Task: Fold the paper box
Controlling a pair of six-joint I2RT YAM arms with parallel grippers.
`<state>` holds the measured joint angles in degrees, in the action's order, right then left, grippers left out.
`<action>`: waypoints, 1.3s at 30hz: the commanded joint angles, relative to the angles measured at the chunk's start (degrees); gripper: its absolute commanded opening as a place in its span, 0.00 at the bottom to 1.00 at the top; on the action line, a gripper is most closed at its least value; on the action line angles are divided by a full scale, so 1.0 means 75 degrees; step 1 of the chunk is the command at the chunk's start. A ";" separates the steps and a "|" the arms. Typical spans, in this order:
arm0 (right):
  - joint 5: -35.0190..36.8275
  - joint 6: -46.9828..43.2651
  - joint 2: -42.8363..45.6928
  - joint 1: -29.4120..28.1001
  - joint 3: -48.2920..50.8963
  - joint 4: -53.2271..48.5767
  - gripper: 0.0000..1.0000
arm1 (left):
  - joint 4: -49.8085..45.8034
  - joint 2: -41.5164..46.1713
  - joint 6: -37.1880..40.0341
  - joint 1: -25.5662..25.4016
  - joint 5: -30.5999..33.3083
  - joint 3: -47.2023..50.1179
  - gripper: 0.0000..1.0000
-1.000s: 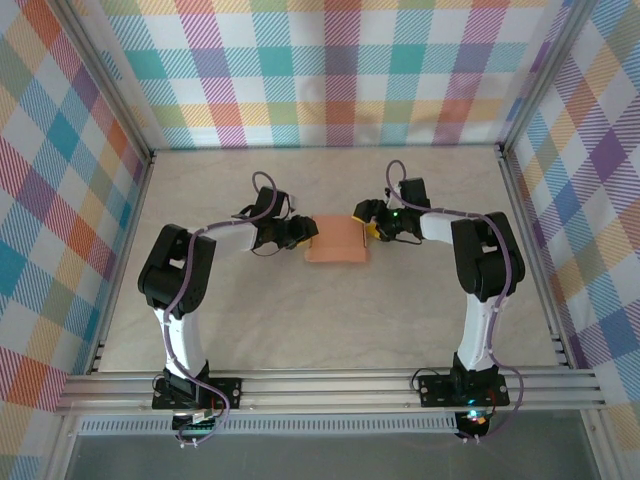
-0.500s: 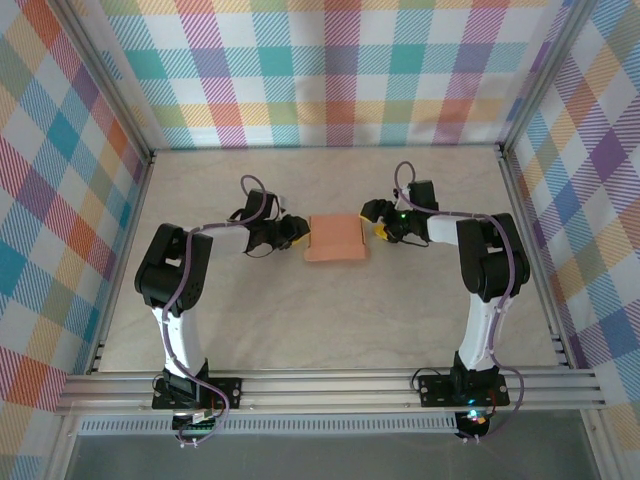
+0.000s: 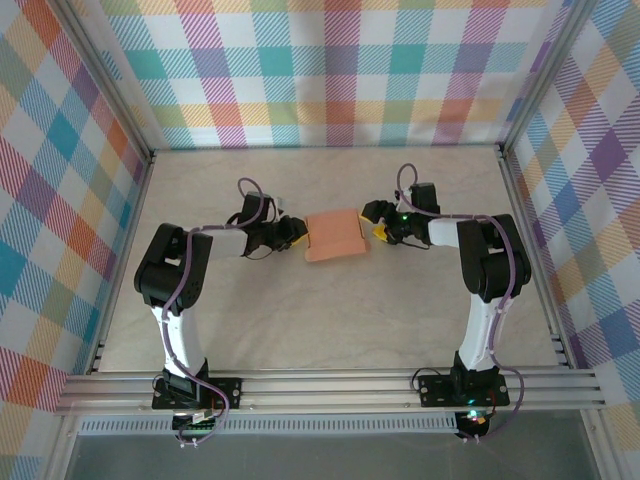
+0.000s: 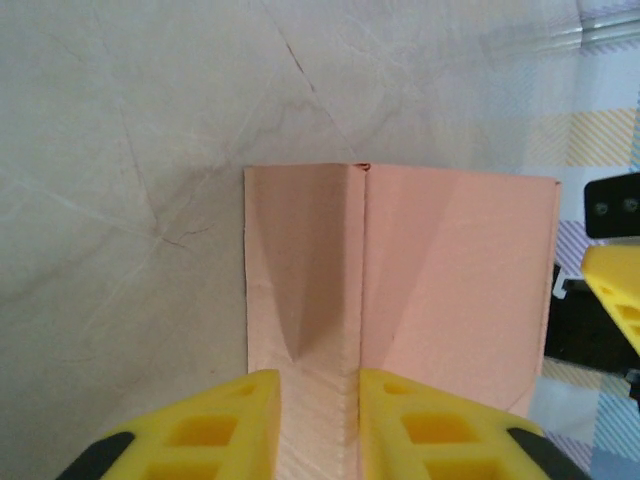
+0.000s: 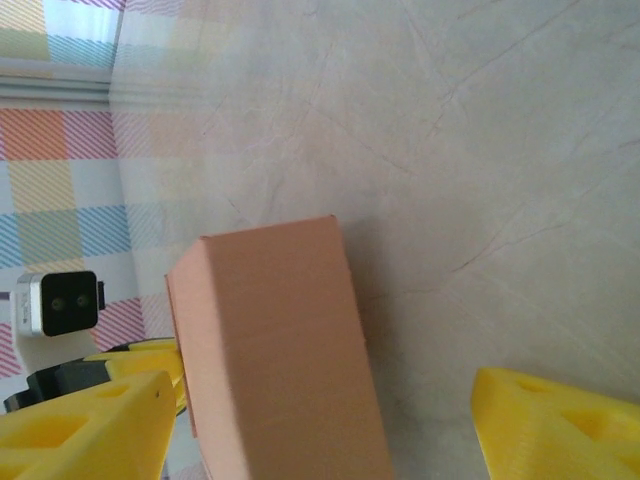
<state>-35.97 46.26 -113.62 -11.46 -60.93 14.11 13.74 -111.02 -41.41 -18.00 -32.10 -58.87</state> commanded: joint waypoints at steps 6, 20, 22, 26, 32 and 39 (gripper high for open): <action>-0.0892 0.0102 0.0087 -0.0070 0.0092 -0.0215 0.74 | 0.0049 -0.0007 -0.0053 0.0189 -0.0045 0.0467 0.23; -0.2268 0.0726 -0.0399 -0.0264 -0.0173 0.1079 0.63 | -0.0225 -0.0009 0.0235 0.0210 0.0201 0.0454 0.24; -0.2268 0.0717 -0.0401 -0.0264 -0.0185 0.1042 0.60 | -0.0258 -0.0001 0.0256 0.0209 0.0202 0.0432 0.25; -0.2250 0.0820 -0.0343 -0.0264 -0.0145 0.1035 0.54 | -0.0356 0.0236 0.0392 0.0197 0.0216 0.0361 0.27; -0.2253 0.0973 -0.0263 -0.0258 -0.0115 0.1095 0.43 | -0.0826 0.0908 0.0940 0.0109 0.0628 0.0228 0.40; -0.2229 0.1060 -0.0151 -0.0241 -0.0138 0.1055 0.44 | -0.0765 0.1846 0.2280 -0.0262 0.1891 0.0453 0.76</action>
<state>-51.53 53.63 -116.16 -13.21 -61.17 20.62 8.56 -101.19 -31.31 -18.31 -23.64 -56.77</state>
